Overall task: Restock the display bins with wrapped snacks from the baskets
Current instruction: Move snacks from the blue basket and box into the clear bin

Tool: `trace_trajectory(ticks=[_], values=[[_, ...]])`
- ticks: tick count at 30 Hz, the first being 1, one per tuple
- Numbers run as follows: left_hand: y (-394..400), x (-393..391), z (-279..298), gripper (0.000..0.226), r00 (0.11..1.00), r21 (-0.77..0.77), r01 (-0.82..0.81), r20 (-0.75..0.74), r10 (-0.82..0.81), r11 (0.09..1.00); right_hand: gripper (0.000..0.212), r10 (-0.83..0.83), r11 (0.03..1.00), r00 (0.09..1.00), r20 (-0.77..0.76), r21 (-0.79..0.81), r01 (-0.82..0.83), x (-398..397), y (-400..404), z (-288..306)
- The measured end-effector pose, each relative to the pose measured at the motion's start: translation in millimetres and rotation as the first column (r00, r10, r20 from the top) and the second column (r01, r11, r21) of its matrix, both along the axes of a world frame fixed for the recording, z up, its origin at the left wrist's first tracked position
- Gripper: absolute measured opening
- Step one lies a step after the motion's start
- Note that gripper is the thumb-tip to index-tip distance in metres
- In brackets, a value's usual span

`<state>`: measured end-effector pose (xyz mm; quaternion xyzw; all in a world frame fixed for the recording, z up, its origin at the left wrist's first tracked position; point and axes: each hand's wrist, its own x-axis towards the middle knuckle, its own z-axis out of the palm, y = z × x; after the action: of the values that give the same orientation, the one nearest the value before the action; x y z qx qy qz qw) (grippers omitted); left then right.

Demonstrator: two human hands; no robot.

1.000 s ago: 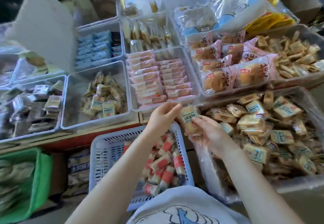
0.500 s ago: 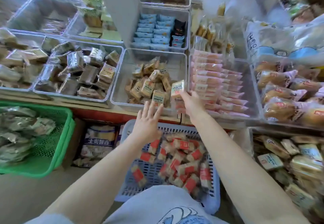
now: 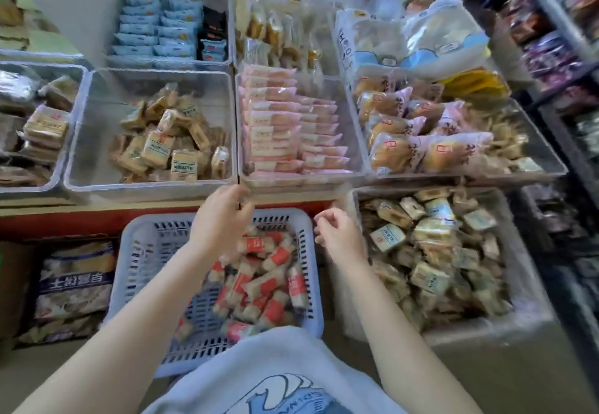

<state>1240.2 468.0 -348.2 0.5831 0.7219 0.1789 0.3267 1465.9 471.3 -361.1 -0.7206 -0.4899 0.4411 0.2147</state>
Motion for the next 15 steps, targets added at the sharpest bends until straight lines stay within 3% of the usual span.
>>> trace_trajectory(ticks=[2,4,6,7,9,10,12,15], values=[[2.5,47.1,4.9,0.024,0.983,-0.175,0.116,0.163,-0.088,0.978,0.008,-0.075,0.997,0.972,0.222,0.053,0.064,48.5,-13.5,-9.4],[3.8,90.7,2.8,0.021,0.961,-0.238,0.191,0.245,-0.132,0.952,0.017,-0.124,0.989,0.914,0.386,0.123,0.083,93.1,-23.2,-20.7],[2.8,126.6,-3.6,0.019,0.944,-0.263,0.214,0.301,-0.131,0.941,0.036,0.016,0.999,0.872,0.489,0.034,-0.037,128.3,-29.0,-31.7],[1.5,140.8,-6.3,0.020,0.933,-0.286,0.217,0.343,-0.112,0.934,0.047,0.172,0.984,0.849,0.500,-0.123,-0.128,139.7,-32.0,-33.9],[-1.3,162.3,-9.7,0.022,0.912,-0.333,0.222,0.404,-0.074,0.916,0.066,0.474,0.852,0.787,0.394,-0.430,-0.298,154.7,-36.6,-39.1],[-3.2,170.2,-10.2,0.021,0.906,-0.347,0.218,0.419,-0.057,0.912,0.073,0.559,0.790,0.759,0.335,-0.493,-0.364,159.7,-38.0,-41.7],[-7.6,181.3,-9.2,0.020,0.903,-0.354,0.195,0.429,-0.027,0.915,0.078,0.595,0.769,0.744,0.305,-0.484,-0.417,167.3,-42.2,-46.3],[-12.7,186.8,-5.5,0.023,0.903,-0.374,0.161,0.430,0.017,0.913,0.054,0.455,0.888,0.805,0.380,-0.266,-0.375,176.9,-49.4,-49.6]])
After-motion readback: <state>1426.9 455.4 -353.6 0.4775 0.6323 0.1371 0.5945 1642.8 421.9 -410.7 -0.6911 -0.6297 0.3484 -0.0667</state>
